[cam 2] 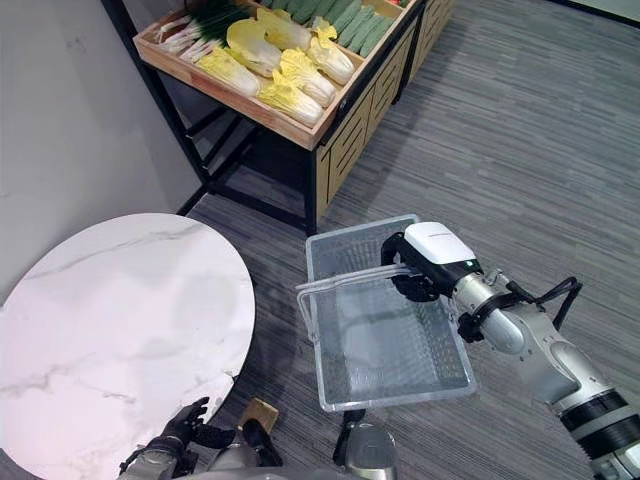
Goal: Get the vegetables into the basket
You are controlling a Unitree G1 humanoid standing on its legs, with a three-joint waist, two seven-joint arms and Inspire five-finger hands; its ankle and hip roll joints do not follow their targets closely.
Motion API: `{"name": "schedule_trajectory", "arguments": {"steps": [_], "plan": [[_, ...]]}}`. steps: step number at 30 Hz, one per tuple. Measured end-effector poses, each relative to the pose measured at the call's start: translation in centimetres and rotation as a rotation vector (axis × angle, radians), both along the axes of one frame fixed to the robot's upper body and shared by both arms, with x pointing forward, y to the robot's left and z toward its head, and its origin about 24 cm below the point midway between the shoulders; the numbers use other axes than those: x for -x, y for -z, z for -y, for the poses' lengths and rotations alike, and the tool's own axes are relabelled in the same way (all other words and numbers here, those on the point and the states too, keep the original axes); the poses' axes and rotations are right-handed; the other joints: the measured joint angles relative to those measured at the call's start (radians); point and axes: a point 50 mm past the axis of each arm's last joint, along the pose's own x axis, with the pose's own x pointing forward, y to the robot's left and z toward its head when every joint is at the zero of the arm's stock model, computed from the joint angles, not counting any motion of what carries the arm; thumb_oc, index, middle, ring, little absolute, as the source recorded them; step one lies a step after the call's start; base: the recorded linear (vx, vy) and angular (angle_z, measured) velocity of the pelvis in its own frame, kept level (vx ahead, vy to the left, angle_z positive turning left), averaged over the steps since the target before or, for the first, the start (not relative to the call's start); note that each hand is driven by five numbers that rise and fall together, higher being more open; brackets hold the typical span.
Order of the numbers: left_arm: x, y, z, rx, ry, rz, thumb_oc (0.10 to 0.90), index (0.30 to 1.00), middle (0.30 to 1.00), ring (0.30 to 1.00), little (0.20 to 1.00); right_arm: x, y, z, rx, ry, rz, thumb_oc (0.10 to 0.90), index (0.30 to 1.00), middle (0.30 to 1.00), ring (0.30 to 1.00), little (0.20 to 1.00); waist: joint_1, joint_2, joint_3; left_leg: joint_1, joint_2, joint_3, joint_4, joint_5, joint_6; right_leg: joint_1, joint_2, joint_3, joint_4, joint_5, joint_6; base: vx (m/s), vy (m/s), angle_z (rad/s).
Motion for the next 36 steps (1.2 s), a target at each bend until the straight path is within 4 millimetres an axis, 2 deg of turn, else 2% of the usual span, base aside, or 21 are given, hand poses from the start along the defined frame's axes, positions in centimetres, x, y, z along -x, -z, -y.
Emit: {"name": "schedule_trajectory", "arguments": {"steps": [4,8,11,12,13,14,15,16,17,18,19,20,21,22,23,25,27,28,29,31,36], "plan": [[0.3,0.3,0.8,0.013,0.025,-0.013,0.9,1.0,1.0,1.0,1.0,0.0,-0.5,0.5,0.007,0.014,0.015,0.4,0.3,0.3,0.3,0.3,-0.003,0.03,-0.005,0.001,0.007,0.013,0.005,-0.001,-0.004,0.0,0.011,0.013,-0.007,0.008,-0.009,0.01,-0.081,-0.09],[0.2,0.3,1.2,0.02,0.035,-0.013,0.9,1.0,1.0,1.0,1.0,0.2,-1.0,1.5,0.008,0.055,0.036,0.4,0.3,0.3,0.3,0.3,-0.016,0.046,-0.002,0.004,0.017,0.019,0.014,0.003,-0.009,0.0,0.016,0.02,-0.007,0.002,-0.005,0.02,-0.144,-0.08],[0.1,0.3,1.3,0.023,0.036,-0.01,0.9,1.0,1.0,1.0,1.0,0.6,-1.1,2.3,0.036,0.075,0.027,0.4,0.3,0.3,0.3,0.3,-0.025,0.062,-0.001,-0.005,0.04,0.023,0.082,0.005,-0.016,0.002,0.017,0.036,0.003,-0.009,-0.012,0.1,-0.26,-0.22],[-0.2,0.1,0.7,0.011,0.023,0.002,0.9,1.0,1.0,1.0,1.0,1.1,-0.5,2.6,0.035,0.087,0.005,0.4,0.3,0.3,0.3,0.3,-0.008,0.05,0.009,-0.018,0.073,-0.013,0.194,-0.012,-0.049,0.004,0.023,0.063,0.028,-0.04,-0.042,-0.03,-0.018,-0.41],[-0.5,-0.2,0.2,0.006,0.01,0.027,0.9,1.0,1.0,1.0,1.0,1.4,-0.1,2.8,0.037,0.089,-0.013,0.4,0.3,0.3,0.3,0.3,0.013,0.035,0.014,-0.039,0.085,-0.087,0.297,-0.013,-0.048,0.018,0.038,0.099,0.028,-0.021,-0.057,-0.02,0.011,-0.66],[-0.5,-0.4,0.1,0.006,0.011,0.045,0.9,1.0,1.0,1.0,1.0,1.6,0.0,2.8,0.041,0.083,-0.019,0.4,0.3,0.3,0.3,0.3,0.03,0.019,0.017,-0.086,0.082,-0.195,0.362,-0.032,-0.075,0.025,0.031,0.126,0.028,-0.019,-0.061,0.01,0.019,-0.51],[-0.5,-0.4,0.1,0.006,0.011,0.045,0.9,1.0,1.0,1.0,1.0,1.6,0.0,2.8,0.041,0.083,-0.019,0.4,0.3,0.3,0.3,0.3,0.03,0.019,0.017,-0.086,0.082,-0.195,0.362,-0.032,-0.075,0.025,0.031,0.126,0.028,-0.019,-0.061,0.05,0.027,-0.76],[-0.8,-0.6,0.3,0.011,0.025,0.081,0.9,1.0,1.0,1.0,1.0,1.5,-0.3,2.7,0.039,0.079,-0.006,0.4,0.3,0.3,0.3,0.3,0.039,0.018,0.019,-0.093,0.032,-0.318,0.291,-0.052,-0.1,0.018,0.034,0.172,0.018,-0.021,-0.053,0.08,0.044,-0.94],[-1.2,-0.6,0.8,0.021,0.04,0.087,0.9,1.0,1.0,1.0,1.0,1.5,-0.4,2.8,0.044,0.08,-0.003,0.4,0.3,0.3,0.3,0.3,0.03,0.016,0.02,-0.105,-0.04,-0.454,0.118,-0.044,-0.092,0.013,0.039,0.214,-0.014,-0.011,-0.041,0.2,0.12,-1.13],[-1.4,-0.7,0.9,0.021,0.043,0.091,0.9,1.0,1.0,1.0,1.0,1.5,-0.4,2.8,0.044,0.082,-0.005,0.4,0.3,0.3,0.3,0.3,0.027,0.016,0.02,-0.114,-0.052,-0.487,0.049,-0.029,-0.083,0.012,0.05,0.24,-0.032,0.002,-0.026,0.2,0.154,-0.94],[-1.7,-0.7,0.9,0.021,0.044,0.098,0.9,1.0,1.0,1.0,1.0,1.5,-0.3,2.8,0.044,0.082,-0.007,0.4,0.3,0.3,0.3,0.3,0.029,0.016,0.021,-0.119,-0.063,-0.511,-0.001,-0.013,-0.072,0.009,0.059,0.252,-0.039,0.016,-0.032,0.15,0.125,-0.68],[-1.9,-0.8,1.0,0.022,0.047,0.102,0.9,1.0,1.0,1.0,1.0,1.5,-0.2,2.8,0.041,0.084,-0.009,0.4,0.3,0.3,0.3,0.3,0.033,0.015,0.021,-0.131,-0.081,-0.583,-0.025,-0.008,-0.078,0.008,0.071,0.288,-0.051,0.029,-0.027,0.1,0.144,-1.53],[-2.1,-0.8,1.4,0.034,0.056,0.115,0.9,1.0,1.0,1.0,1.0,1.3,-0.5,2.9,0.046,0.084,0.0,0.4,0.3,0.3,0.3,0.3,0.072,0.02,0.019,-0.138,-0.115,-0.716,-0.084,0.018,-0.06,-0.023,0.08,0.337,-0.057,0.026,-0.044,0.1,0.179,-1.64],[-2.6,-0.9,1.8,0.042,0.06,0.133,0.9,1.0,1.0,1.0,1.0,1.3,-0.6,3.0,0.054,0.085,0.002,0.4,0.3,0.3,0.3,0.3,0.065,0.017,0.021,-0.156,-0.119,-0.722,-0.07,0.028,-0.062,-0.03,0.086,0.348,-0.065,0.03,-0.039,0.17,0.294,-1.79],[-2.7,-0.9,1.8,0.042,0.061,0.126,0.9,1.0,1.0,1.0,1.0,1.3,-0.6,3.0,0.055,0.084,0.001,0.4,0.3,0.3,0.3,0.3,0.048,0.021,0.019,-0.158,-0.124,-0.725,-0.059,0.057,-0.045,-0.026,0.086,0.369,-0.077,0.041,-0.029,0.15,0.275,-0.99],[-2.7,-0.8,1.6,0.031,0.061,0.106,0.9,1.0,1.0,1.0,1.0,1.7,-0.5,3.2,0.055,0.09,-0.001,0.4,0.3,0.3,0.3,0.3,0.016,0.008,0.025,-0.155,-0.129,-0.648,-0.043,0.092,-0.029,-0.026,0.06,0.375,-0.08,0.044,-0.02,0.1,0.249,-0.76],[-2.6,-0.7,1.5,0.024,0.061,0.093,0.9,1.0,1.0,1.0,1.0,2.0,-0.4,3.3,0.044,0.102,-0.003,0.4,0.3,0.3,0.3,0.3,-0.001,-0.011,0.029,-0.137,-0.155,-0.575,-0.056,0.097,0.007,-0.046,0.028,0.421,-0.078,0.045,-0.004,0.06,0.208,-0.88],[-2.5,-0.7,1.4,0.021,0.063,0.088,0.9,1.0,1.0,1.0,1.0,2.1,-0.3,3.3,0.041,0.103,-0.007,0.4,0.3,0.3,0.3,0.3,-0.012,-0.021,0.029,-0.129,-0.184,-0.511,-0.064,0.096,0.044,-0.054,-0.013,0.425,-0.092,0.051,0.026,0.07,0.279,-1.0],[-2.6,-0.7,1.3,0.013,0.071,0.088,0.9,1.0,1.0,1.0,1.0,2.1,-0.1,3.2,0.039,0.101,-0.012,0.4,0.3,0.3,0.3,0.3,-0.015,-0.031,0.029,-0.124,-0.209,-0.475,-0.062,0.085,0.066,-0.064,-0.042,0.435,-0.088,0.1,0.055,0.06,0.268,-1.02],[-2.7,-0.9,1.0,0.005,0.073,0.096,0.9,1.0,1.0,1.0,1.0,2.0,0.1,2.9,0.023,0.095,-0.013,0.4,0.3,0.3,0.3,0.3,-0.003,-0.029,0.029,-0.12,-0.222,-0.426,-0.067,0.074,0.079,-0.086,-0.057,0.459,-0.089,0.116,0.067,0.03,0.145,-0.62],[-3.0,-1.4,-0.8,-0.046,0.071,0.107,0.9,1.0,1.0,1.0,1.0,1.7,0.8,1.8,0.0,0.062,-0.028,0.4,0.3,0.3,0.3,0.3,0.035,-0.038,0.034,-0.08,-0.219,-0.381,-0.102,0.066,0.083,-0.087,-0.048,0.392,-0.088,0.135,0.076,0.02,0.038,-0.3]]}}
